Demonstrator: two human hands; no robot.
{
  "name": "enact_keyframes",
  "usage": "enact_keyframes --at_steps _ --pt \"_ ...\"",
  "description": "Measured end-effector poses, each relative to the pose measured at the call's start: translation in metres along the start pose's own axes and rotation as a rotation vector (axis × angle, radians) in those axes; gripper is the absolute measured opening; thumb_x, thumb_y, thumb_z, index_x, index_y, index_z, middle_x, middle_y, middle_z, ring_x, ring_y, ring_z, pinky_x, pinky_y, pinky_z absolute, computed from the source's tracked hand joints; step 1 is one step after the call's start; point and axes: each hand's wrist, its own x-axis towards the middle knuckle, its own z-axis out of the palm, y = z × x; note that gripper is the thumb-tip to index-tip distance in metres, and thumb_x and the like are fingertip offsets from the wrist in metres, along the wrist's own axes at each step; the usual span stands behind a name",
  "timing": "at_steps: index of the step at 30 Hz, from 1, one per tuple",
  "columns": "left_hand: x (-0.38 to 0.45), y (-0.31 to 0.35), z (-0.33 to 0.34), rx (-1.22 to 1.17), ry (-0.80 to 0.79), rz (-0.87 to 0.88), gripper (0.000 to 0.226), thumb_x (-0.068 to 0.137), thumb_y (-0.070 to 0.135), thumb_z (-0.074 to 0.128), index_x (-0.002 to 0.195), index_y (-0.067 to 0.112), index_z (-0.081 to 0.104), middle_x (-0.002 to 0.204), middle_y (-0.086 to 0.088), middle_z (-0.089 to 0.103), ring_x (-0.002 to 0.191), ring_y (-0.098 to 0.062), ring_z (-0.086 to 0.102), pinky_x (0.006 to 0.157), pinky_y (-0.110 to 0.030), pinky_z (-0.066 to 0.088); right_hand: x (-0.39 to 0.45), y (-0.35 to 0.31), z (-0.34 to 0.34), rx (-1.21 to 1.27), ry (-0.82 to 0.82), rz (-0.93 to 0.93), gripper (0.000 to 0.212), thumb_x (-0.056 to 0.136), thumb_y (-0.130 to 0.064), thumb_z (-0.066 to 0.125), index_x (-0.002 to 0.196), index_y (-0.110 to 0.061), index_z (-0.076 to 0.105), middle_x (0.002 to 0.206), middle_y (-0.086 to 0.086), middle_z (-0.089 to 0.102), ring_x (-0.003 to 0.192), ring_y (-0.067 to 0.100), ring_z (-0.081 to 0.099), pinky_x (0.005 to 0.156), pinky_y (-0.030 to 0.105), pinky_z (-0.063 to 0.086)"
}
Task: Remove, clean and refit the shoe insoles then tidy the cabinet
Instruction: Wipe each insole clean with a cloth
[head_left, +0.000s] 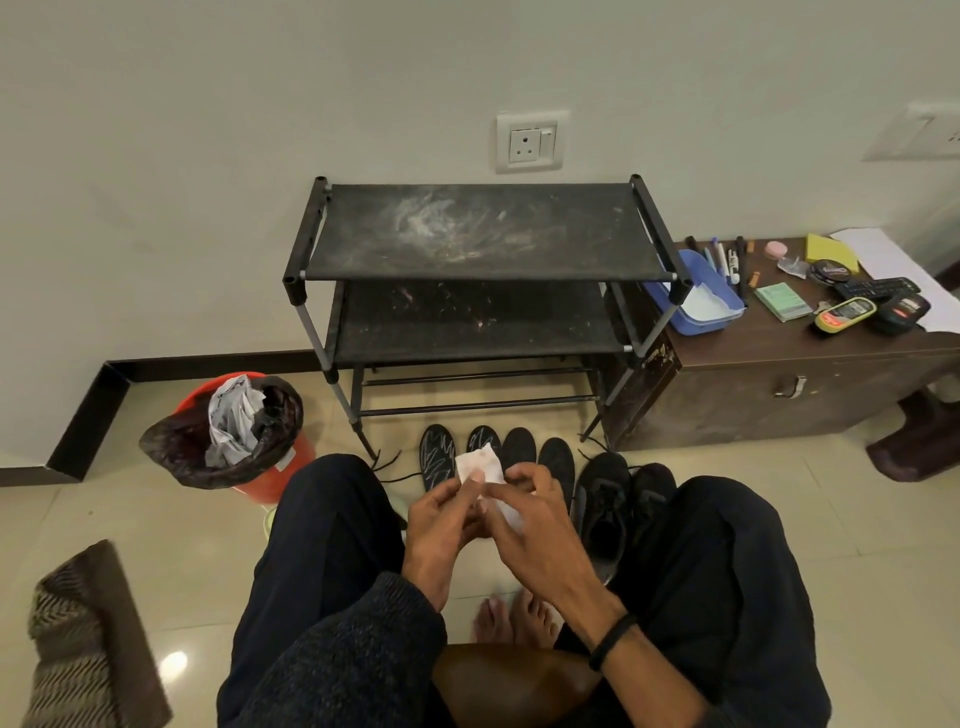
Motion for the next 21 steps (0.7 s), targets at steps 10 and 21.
enact_keyframes --at_steps 10,21 --pt "0.007 0.001 -0.005 -0.172 0.094 -0.035 0.033 0.097 0.018 0.066 0.127 0.005 0.06 0.11 -0.018 0.074 0.099 -0.032 0.074 0.075 -0.04 0.062 0.008 0.005 -0.02 0.68 -0.093 0.479 0.046 0.079 -0.014 0.086 0.12 -0.017 0.067 0.098 0.003 0.078 0.091 0.017 0.075 0.08 0.033 0.062" --pt "0.018 -0.016 -0.003 0.722 0.021 0.338 0.02 0.096 0.032 0.066 0.116 0.033 0.069 0.115 0.013 0.067 0.104 -0.002 0.063 0.087 -0.022 0.054 0.01 0.01 -0.019 0.729 0.032 0.58 0.024 0.085 0.001 0.071 0.099 -0.017 0.077 0.09 0.003 0.078 0.087 0.02 0.074 0.061 0.023 0.053"
